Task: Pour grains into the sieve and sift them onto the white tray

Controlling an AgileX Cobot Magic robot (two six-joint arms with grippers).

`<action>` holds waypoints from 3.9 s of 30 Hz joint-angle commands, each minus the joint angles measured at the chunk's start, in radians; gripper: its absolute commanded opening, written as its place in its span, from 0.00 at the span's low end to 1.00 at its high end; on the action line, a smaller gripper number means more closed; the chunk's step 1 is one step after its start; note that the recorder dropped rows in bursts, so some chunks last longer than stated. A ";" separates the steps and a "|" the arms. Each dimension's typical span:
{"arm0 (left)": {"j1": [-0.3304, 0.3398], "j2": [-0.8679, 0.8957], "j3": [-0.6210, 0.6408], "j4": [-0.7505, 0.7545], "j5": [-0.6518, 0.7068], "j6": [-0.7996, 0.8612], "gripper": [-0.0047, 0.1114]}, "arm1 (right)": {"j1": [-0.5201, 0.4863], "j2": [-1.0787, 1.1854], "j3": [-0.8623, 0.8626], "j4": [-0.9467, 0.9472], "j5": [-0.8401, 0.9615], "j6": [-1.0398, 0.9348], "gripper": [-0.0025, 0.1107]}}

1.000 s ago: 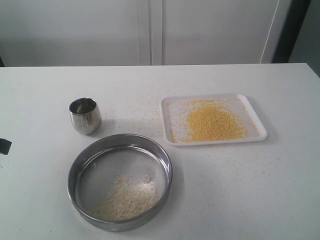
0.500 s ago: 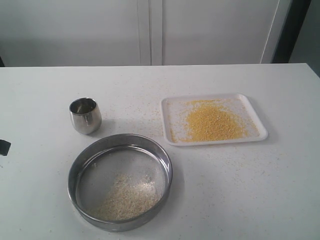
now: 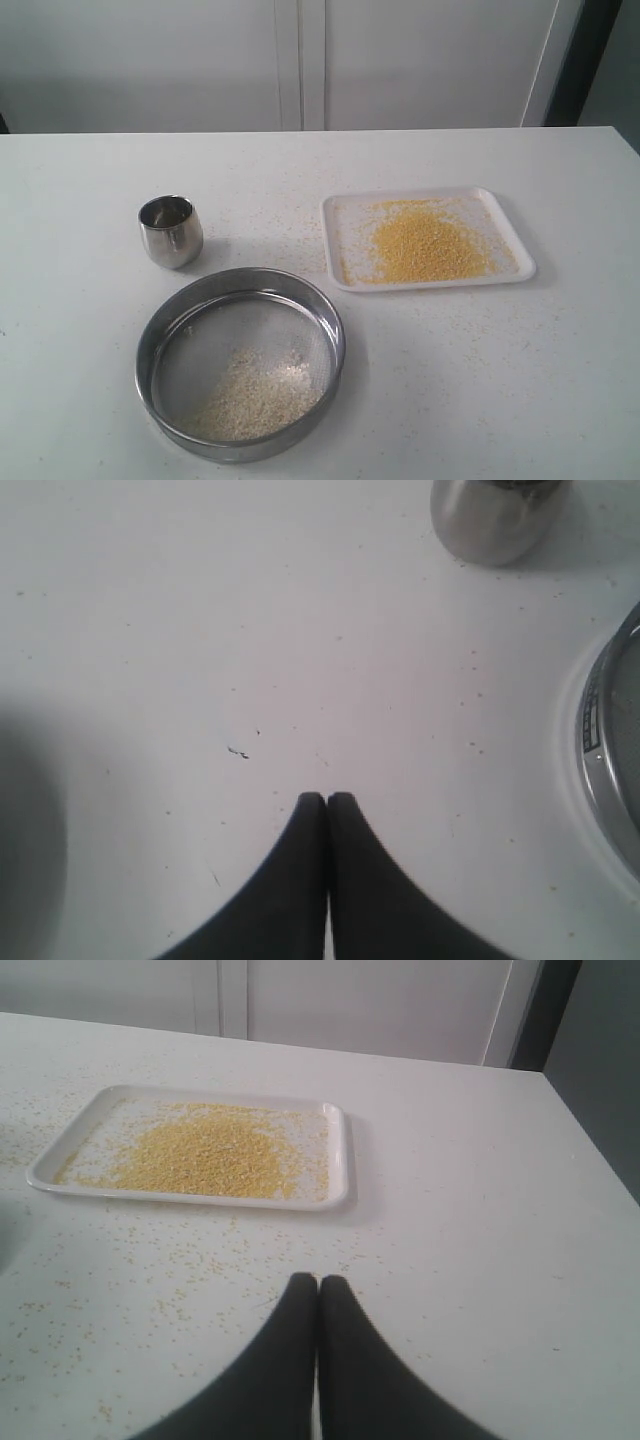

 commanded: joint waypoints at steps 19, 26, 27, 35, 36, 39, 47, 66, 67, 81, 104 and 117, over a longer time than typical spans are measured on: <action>0.003 -0.412 0.210 -0.007 -0.018 -0.002 0.04 | 0.002 -0.002 0.001 -0.013 -0.008 0.023 0.02; 0.003 -0.540 0.269 0.023 0.009 -0.061 0.04 | 0.002 -0.002 0.001 -0.013 -0.008 0.024 0.02; 0.003 -0.554 0.274 0.043 0.022 -0.088 0.04 | 0.002 -0.002 0.001 -0.013 -0.008 0.024 0.02; 0.003 -0.653 0.332 0.072 0.047 -0.108 0.04 | 0.002 -0.002 0.001 -0.013 -0.008 0.024 0.02; 0.003 -0.664 0.338 0.072 0.047 -0.108 0.04 | 0.002 -0.002 0.001 -0.013 -0.008 0.024 0.02; 0.008 -0.706 0.354 0.072 0.050 -0.106 0.04 | 0.002 -0.002 0.001 -0.013 -0.008 0.024 0.02; 0.065 -0.789 0.404 0.067 0.052 -0.106 0.04 | 0.002 -0.002 0.001 -0.013 -0.008 0.024 0.02; 0.067 -0.915 0.574 0.020 -0.018 -0.106 0.04 | 0.002 -0.002 0.001 -0.013 -0.008 0.027 0.02; 0.067 -0.922 0.585 0.018 -0.018 -0.106 0.04 | 0.002 -0.002 0.001 -0.013 -0.008 0.027 0.02; 0.067 -0.974 0.618 0.010 -0.054 -0.102 0.04 | 0.002 -0.002 0.001 -0.013 -0.008 0.027 0.02; 0.066 -0.974 0.618 0.012 -0.054 -0.102 0.04 | 0.002 -0.002 0.001 -0.013 -0.008 0.027 0.02; 0.066 -0.974 0.618 0.012 -0.054 -0.102 0.04 | 0.002 -0.002 0.001 -0.013 -0.008 0.027 0.02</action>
